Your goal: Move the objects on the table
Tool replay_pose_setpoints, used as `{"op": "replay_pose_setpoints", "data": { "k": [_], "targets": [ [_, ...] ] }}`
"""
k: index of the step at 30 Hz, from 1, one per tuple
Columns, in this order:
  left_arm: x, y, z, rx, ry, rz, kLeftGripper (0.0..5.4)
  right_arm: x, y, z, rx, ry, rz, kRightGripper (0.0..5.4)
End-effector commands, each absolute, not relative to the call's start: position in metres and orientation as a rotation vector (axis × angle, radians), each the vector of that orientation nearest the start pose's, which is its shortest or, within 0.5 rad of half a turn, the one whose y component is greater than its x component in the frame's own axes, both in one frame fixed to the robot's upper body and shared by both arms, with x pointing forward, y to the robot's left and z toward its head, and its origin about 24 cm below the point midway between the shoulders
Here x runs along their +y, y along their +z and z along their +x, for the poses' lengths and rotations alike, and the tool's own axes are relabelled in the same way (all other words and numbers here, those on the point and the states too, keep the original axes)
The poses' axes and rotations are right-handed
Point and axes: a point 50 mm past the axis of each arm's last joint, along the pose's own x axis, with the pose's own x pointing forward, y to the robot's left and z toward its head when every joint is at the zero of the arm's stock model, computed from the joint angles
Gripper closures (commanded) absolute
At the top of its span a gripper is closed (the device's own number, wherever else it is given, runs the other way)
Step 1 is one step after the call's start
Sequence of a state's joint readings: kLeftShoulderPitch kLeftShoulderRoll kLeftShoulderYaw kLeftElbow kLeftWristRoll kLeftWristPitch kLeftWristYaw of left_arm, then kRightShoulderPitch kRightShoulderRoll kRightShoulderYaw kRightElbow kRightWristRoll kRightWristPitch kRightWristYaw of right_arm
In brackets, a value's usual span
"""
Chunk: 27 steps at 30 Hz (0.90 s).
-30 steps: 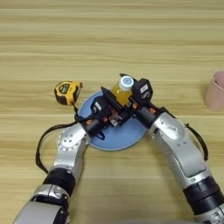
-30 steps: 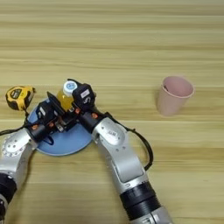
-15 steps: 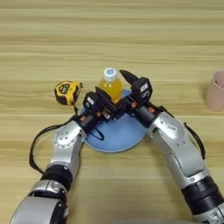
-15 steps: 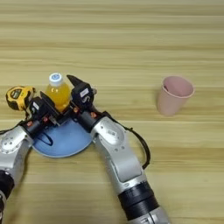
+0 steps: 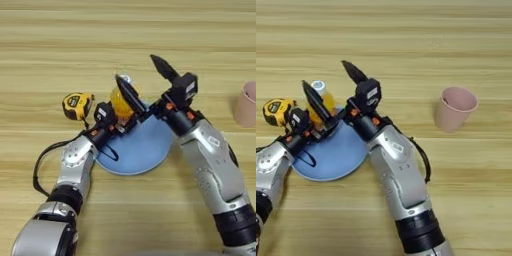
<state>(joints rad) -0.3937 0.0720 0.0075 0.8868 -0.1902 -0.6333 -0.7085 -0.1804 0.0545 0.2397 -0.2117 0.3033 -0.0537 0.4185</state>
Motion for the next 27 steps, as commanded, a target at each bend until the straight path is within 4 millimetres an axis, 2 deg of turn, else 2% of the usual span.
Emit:
{"op": "replay_pose_setpoints", "data": {
  "k": [1, 9, 10, 19, 27],
  "targets": [
    [0.124, 0.012, 0.295, -0.149, -0.703, 0.0, 2.0, -0.075, 0.163, 0.261, -0.551, 0.65, 0.293, 0.0],
    [0.123, 0.011, 0.294, -0.149, -0.711, 0.025, 2.0, -0.089, 0.166, 0.269, -0.561, 0.584, 0.291, 0.0],
    [0.123, 0.011, 0.294, -0.149, -0.711, 0.027, 1.64, -0.089, 0.165, 0.269, -0.559, 0.584, 0.289, 0.0],
    [0.123, 0.012, 0.295, -0.157, -0.696, 0.038, 0.9, -0.092, 0.157, 0.276, -0.517, 0.55, 0.266, 0.0],
    [0.123, 0.013, 0.296, -0.163, -0.684, 0.038, 0.14, -0.111, 0.139, 0.29, -0.459, 0.412, 0.173, 0.0]
  ]
}}
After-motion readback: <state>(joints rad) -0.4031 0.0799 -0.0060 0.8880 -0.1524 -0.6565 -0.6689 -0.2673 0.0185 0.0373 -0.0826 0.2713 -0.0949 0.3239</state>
